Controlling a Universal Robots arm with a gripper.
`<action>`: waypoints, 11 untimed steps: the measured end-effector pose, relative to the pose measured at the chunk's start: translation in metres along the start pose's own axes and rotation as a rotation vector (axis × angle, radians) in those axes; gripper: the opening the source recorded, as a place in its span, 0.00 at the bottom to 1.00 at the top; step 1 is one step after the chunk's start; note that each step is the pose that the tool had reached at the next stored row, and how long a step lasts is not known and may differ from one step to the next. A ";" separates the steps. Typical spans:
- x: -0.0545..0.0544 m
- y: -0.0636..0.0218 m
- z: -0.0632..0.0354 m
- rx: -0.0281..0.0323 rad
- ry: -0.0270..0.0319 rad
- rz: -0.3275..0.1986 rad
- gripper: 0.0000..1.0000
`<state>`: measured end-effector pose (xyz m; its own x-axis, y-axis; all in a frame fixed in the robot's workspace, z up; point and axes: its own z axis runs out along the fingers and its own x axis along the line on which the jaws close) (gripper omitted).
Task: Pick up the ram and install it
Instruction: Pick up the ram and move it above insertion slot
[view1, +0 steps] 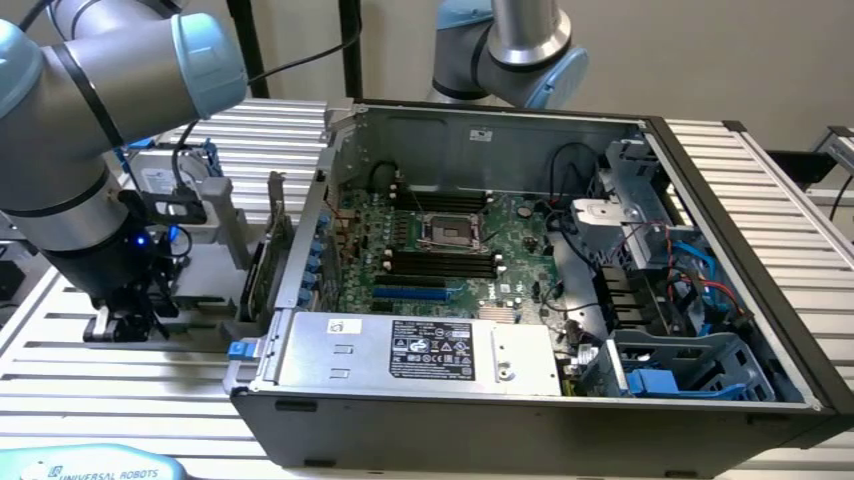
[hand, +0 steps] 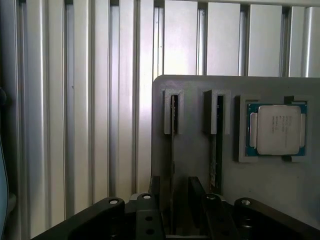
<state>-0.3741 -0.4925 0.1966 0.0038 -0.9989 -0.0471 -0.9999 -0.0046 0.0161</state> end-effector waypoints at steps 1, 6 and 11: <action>0.000 0.0001 0.0000 -0.0001 0.0000 0.000 0.36; 0.000 0.0005 0.0003 0.0001 0.0000 0.000 0.36; 0.000 0.0005 0.0004 0.0001 -0.0001 0.000 0.27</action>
<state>-0.3746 -0.4924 0.1962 0.0037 -0.9989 -0.0472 -0.9999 -0.0045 0.0160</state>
